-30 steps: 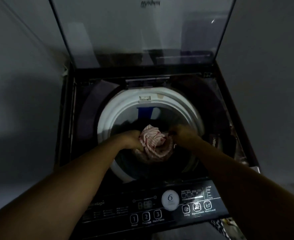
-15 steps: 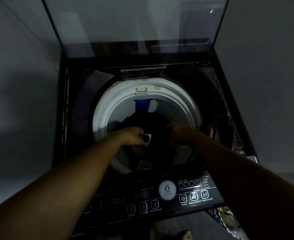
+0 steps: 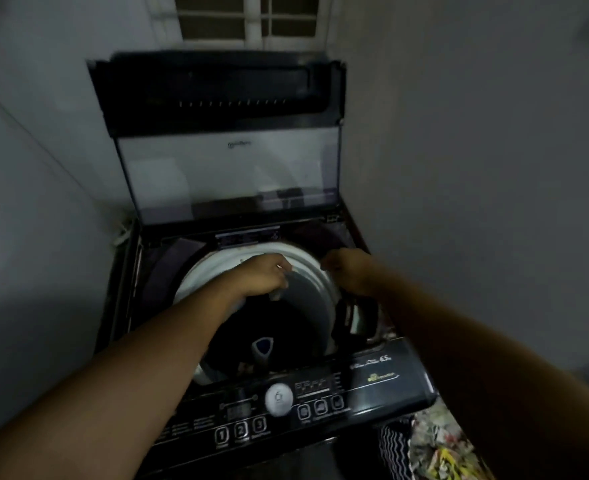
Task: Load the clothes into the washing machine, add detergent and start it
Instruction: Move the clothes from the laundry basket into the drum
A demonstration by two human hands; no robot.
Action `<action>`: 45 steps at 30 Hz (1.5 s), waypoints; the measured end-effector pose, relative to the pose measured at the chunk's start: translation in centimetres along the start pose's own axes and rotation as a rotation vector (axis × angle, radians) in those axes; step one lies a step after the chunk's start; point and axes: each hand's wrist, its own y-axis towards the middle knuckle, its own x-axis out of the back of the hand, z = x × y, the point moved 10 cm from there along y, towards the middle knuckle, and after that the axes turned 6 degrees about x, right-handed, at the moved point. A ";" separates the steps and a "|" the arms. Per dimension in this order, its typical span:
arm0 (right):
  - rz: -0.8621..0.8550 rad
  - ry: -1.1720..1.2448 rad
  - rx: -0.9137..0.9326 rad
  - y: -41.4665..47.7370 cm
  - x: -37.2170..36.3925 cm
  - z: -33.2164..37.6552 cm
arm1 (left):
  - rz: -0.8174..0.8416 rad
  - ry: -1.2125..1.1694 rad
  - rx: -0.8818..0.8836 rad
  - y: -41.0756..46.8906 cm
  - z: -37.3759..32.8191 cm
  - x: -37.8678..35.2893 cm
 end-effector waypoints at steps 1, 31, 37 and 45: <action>-0.040 0.008 -0.002 -0.9 1.2 -0.8 | -0.008 0.002 -0.024 -0.3 -1.5 0.0; -0.157 0.510 -0.647 -39.8 -20.4 -47.2 | 0.452 0.133 -0.151 1.2 -19.1 -55.3; -0.039 0.516 -0.614 -37.3 -33.5 -50.2 | 0.508 0.175 0.042 5.3 -7.8 -63.7; 0.071 0.440 -0.538 -31.1 -44.8 -52.4 | 0.511 0.113 0.161 8.8 0.5 -70.7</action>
